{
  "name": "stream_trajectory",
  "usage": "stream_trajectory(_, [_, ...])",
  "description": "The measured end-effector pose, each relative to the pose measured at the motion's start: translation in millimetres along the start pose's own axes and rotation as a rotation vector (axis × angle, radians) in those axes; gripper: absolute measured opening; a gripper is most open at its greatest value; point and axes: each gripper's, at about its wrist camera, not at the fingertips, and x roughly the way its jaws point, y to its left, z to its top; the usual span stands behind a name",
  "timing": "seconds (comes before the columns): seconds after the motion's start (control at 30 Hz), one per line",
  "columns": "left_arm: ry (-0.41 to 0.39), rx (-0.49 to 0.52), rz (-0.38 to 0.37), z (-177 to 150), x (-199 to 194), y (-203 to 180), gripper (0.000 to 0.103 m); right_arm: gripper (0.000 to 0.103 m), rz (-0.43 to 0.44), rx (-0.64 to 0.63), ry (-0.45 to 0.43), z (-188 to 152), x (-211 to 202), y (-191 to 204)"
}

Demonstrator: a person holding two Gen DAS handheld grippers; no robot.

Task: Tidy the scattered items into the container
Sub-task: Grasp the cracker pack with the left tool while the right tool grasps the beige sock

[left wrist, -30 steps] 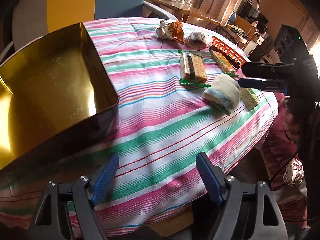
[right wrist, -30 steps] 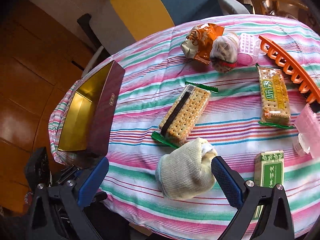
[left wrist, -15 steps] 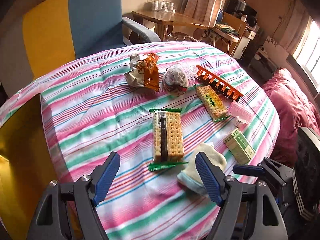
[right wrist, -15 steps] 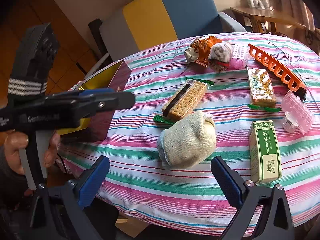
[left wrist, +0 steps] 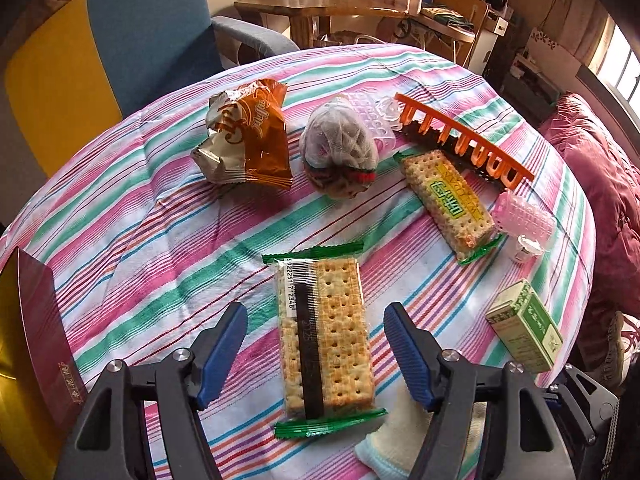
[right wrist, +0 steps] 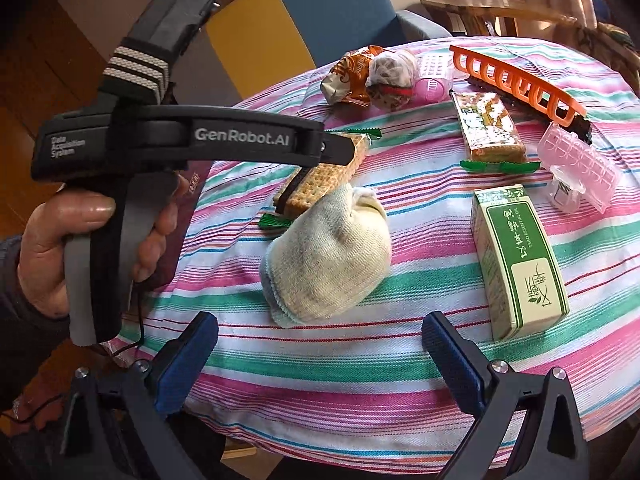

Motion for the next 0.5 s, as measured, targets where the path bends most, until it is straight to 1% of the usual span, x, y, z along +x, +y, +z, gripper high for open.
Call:
stream_trajectory(0.03, [0.005,-0.006,-0.001,-0.3,3.3,1.7,0.061,0.103,-0.001,0.0,-0.006,-0.3,0.4,-0.3])
stream_trajectory(0.13, [0.011,-0.032,-0.024,-2.5,9.6,6.5,0.061,0.103,-0.004,0.003,-0.024,-1.5,1.0,0.2])
stream_trajectory(0.17, [0.013,-0.038,-0.027,-3.7,11.8,7.8,0.059,0.103,-0.006,0.004,-0.03,-1.9,1.2,0.3])
stream_trajectory(0.2, [0.015,-0.037,-0.018,-6.0,14.5,8.5,0.053,0.103,-0.008,0.003,-0.035,-2.3,1.4,0.7])
stream_trajectory(0.23, [0.012,-0.034,-0.012,-8.4,16.0,8.9,0.051,0.103,-0.009,0.0,-0.039,-2.7,1.8,0.9])
stream_trajectory(0.33, [-0.023,-0.029,-0.016,-16.6,12.1,10.8,0.051,0.103,-0.026,-0.019,-0.041,-3.3,2.9,4.2])
stream_trajectory(0.5, [-0.04,-0.108,-0.043,-35.0,0.8,25.7,0.05,0.103,-0.057,-0.047,-0.048,-4.6,4.5,9.1])
